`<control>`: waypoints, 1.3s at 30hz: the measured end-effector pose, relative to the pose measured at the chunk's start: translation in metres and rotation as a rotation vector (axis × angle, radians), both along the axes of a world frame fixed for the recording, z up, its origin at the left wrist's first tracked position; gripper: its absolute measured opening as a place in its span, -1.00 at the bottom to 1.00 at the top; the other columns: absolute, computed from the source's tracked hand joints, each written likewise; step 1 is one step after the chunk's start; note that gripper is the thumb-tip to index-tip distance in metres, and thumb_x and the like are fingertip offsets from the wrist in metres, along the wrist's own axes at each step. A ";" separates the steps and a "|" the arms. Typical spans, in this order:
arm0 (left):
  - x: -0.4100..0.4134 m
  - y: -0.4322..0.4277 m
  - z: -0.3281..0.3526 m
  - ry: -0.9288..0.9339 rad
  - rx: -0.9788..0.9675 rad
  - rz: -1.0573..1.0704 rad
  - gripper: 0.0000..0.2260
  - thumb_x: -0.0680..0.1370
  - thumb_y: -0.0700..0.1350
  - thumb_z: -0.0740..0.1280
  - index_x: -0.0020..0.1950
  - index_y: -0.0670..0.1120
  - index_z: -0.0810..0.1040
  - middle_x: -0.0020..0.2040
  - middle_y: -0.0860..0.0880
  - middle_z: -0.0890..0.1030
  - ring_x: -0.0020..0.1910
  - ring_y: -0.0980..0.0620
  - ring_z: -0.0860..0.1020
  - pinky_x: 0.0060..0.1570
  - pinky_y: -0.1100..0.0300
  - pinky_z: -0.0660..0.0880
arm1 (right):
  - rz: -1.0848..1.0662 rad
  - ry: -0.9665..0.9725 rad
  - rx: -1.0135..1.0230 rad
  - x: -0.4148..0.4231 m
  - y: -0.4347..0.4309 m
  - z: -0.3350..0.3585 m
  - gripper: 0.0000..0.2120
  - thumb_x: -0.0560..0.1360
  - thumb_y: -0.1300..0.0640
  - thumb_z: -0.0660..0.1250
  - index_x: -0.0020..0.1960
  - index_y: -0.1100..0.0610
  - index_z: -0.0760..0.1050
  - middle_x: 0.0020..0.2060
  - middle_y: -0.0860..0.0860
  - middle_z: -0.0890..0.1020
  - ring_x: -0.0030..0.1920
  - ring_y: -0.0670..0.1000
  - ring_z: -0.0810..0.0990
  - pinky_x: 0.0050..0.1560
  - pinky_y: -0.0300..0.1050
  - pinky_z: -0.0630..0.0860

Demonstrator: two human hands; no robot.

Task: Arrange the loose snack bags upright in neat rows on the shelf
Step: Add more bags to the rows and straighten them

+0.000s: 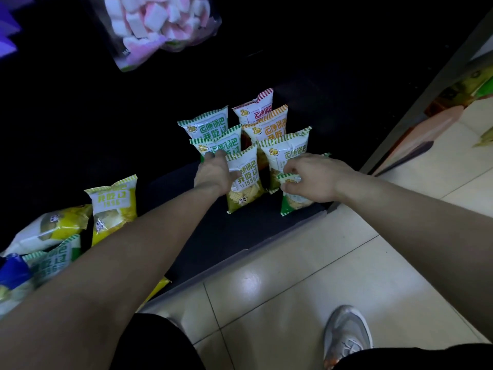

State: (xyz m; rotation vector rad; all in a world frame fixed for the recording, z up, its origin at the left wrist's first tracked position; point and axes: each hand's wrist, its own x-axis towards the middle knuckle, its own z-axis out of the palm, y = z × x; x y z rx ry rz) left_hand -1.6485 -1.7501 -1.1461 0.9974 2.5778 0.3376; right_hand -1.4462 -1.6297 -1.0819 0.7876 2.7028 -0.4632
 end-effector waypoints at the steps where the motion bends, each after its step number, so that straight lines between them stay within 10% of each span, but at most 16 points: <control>1: 0.001 -0.001 0.002 0.060 -0.010 -0.022 -0.36 0.51 0.13 0.40 0.49 -0.07 0.25 0.40 -0.16 0.32 0.33 -0.22 0.35 0.18 -0.10 0.46 | 0.002 -0.001 0.003 -0.001 -0.001 0.001 -0.47 0.53 -0.29 0.23 0.42 -0.07 0.38 0.34 0.00 0.42 0.31 0.05 0.42 0.16 0.02 0.46; 12: -0.011 -0.093 0.070 0.200 -0.138 -0.242 -0.30 0.50 0.25 0.32 0.53 -0.02 0.18 0.44 -0.11 0.30 0.38 -0.15 0.30 0.29 -0.04 0.37 | 0.097 0.025 0.070 -0.035 -0.061 0.039 -0.45 0.53 -0.28 0.22 0.44 -0.04 0.35 0.35 0.03 0.41 0.27 0.12 0.46 0.13 0.07 0.48; 26: -0.006 -0.319 0.170 0.029 -0.201 0.021 -0.27 0.51 0.23 0.34 0.55 -0.05 0.15 0.47 -0.16 0.34 0.38 -0.16 0.39 0.23 0.06 0.37 | 0.437 -0.114 0.103 -0.079 -0.225 0.108 -0.48 0.56 -0.24 0.24 0.41 0.01 0.38 0.25 0.04 0.51 0.18 0.10 0.50 0.00 0.01 0.47; 39: -0.041 -0.373 0.119 -0.084 -0.303 0.053 -0.28 0.51 0.25 0.32 0.56 0.03 0.12 0.48 -0.10 0.34 0.41 -0.10 0.35 0.08 0.13 0.31 | 0.423 -0.192 -0.164 -0.146 -0.320 -0.057 -0.47 0.55 -0.28 0.13 0.35 0.05 0.40 0.23 0.07 0.45 0.14 0.11 0.52 0.07 0.04 0.50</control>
